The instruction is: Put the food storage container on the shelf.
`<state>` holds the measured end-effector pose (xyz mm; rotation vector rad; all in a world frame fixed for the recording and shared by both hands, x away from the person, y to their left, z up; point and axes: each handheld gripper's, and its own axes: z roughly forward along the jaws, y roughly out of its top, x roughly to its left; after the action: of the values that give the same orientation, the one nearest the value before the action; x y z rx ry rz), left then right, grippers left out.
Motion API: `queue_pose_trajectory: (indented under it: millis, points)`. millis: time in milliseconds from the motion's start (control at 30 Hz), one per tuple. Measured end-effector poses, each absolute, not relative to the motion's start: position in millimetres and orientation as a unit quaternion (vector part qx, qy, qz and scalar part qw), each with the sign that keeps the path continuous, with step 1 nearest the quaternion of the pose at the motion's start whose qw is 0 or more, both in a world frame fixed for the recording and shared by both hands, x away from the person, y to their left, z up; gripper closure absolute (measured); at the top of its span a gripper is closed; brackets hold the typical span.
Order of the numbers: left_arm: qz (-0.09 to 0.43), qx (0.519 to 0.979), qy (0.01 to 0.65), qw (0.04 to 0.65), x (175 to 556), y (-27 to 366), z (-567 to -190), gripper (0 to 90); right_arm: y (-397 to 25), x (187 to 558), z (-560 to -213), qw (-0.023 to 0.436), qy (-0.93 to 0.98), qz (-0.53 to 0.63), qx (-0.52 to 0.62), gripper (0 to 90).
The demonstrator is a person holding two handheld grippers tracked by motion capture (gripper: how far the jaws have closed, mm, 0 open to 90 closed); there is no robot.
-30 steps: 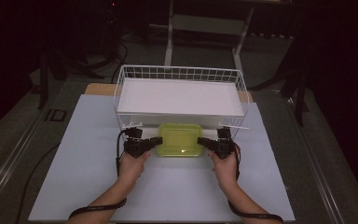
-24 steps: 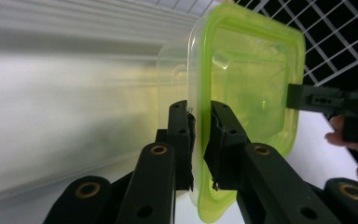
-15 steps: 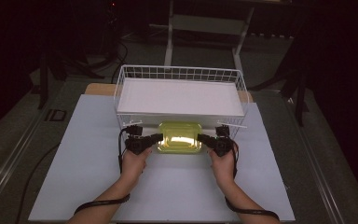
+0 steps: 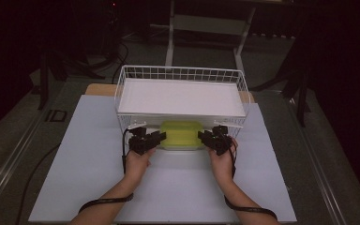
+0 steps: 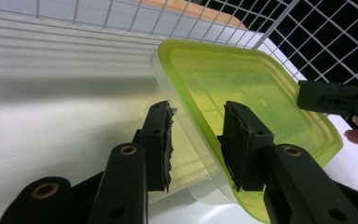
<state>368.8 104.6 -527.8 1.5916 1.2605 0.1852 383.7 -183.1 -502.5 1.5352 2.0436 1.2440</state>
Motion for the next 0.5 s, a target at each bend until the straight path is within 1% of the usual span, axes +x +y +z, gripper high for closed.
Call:
queue_pose_trajectory:
  millis: [33, 67, 133, 200, 267, 333, 400, 433, 500]
  points:
    - [0.081, 0.666, 0.525, 0.524, 368, 105, -527, 57.9, -184, 383, -502, 0.15, 0.71, 0.434, 0.534, 59.5]
    - [0.083, 0.664, 0.523, 0.529, 367, 105, -526, 57.8, -184, 383, -502, 0.15, 0.71, 0.435, 0.533, 57.9]
    - [0.083, 0.661, 0.522, 0.533, 366, 106, -525, 53.1, -187, 382, -500, 0.144, 0.706, 0.445, 0.531, 54.4]
    - [0.068, 0.655, 0.517, 0.547, 365, 108, -523, 45.0, -188, 378, -498, 0.137, 0.702, 0.45, 0.534, 53.2]
    - [0.068, 0.659, 0.503, 0.556, 362, 110, -523, 37.3, -188, 374, -495, 0.146, 0.707, 0.452, 0.524, 52.2]
    - [0.082, 0.658, 0.508, 0.55, 360, 110, -522, 36.0, -189, 368, -493, 0.148, 0.711, 0.451, 0.519, 51.9]
    - [0.082, 0.654, 0.508, 0.555, 356, 114, -522, 30.6, -189, 363, -491, 0.146, 0.716, 0.449, 0.514, 51.5]
    - [0.093, 0.654, 0.507, 0.554, 354, 115, -521, 27.4, -189, 360, -489, 0.145, 0.718, 0.45, 0.511, 51.3]
    - [0.098, 0.657, 0.498, 0.557, 350, 117, -520, 25.9, -189, 354, -486, 0.144, 0.72, 0.453, 0.506, 51.2]
